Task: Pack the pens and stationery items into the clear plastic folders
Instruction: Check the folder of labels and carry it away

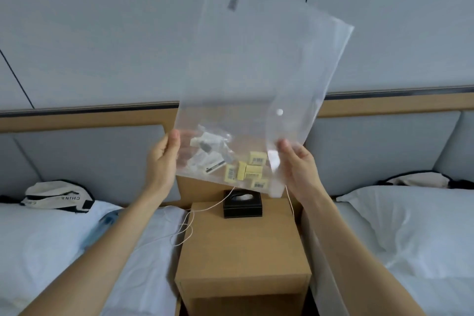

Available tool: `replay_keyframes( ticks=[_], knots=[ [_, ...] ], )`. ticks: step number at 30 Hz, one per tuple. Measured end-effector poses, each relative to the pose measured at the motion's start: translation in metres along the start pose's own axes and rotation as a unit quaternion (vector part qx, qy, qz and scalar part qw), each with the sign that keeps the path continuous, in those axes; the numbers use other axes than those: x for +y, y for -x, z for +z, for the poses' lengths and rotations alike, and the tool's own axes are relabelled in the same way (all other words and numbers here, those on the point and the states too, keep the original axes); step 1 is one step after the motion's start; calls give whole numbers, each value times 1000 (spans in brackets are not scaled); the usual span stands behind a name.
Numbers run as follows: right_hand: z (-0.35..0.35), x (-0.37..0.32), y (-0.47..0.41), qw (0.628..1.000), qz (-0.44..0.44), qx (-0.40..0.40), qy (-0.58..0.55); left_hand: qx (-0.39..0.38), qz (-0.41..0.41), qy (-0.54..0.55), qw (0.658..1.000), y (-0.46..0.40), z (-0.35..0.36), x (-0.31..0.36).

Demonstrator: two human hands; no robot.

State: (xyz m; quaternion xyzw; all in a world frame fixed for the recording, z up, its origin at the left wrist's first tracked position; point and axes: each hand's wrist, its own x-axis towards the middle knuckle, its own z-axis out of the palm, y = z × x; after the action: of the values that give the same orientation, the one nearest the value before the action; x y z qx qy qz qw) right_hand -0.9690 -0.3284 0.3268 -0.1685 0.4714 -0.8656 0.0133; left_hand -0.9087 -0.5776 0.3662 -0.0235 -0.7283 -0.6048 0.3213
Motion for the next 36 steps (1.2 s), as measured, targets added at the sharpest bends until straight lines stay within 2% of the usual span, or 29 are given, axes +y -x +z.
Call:
replay_keyframes(
  ticks=[3,7,9,12,15,18,21,24,27,31,36],
  knots=[
    [-1,12,1,998,24,32,54,-2,-27,3,1000,-1,2,-15],
    [1,16,6,997,47,26,56,-39,-1,-36,999,0,-3,-5],
    [3,14,7,998,34,18,39,-54,19,-9,998,2,-5,10],
    [11,7,4,999,14,28,44,-15,28,-8,999,-1,-5,11],
    [13,12,5,996,16,41,79,11,-29,8,999,2,-9,-15],
    [18,6,6,997,29,44,63,-21,-29,-17,999,7,-14,-19],
    [16,2,9,998,0,30,59,-33,5,1,999,10,-17,-5],
    [21,-5,9,998,-27,27,57,-6,17,21,1000,8,-19,0],
    [22,4,13,994,-17,27,106,-11,-26,8,1000,15,-17,-6],
    [17,5,15,996,26,34,79,-14,-15,-34,999,18,-14,11],
    [5,8,29,999,17,-31,-20,-23,77,-68,994,29,-13,58]
  ],
)
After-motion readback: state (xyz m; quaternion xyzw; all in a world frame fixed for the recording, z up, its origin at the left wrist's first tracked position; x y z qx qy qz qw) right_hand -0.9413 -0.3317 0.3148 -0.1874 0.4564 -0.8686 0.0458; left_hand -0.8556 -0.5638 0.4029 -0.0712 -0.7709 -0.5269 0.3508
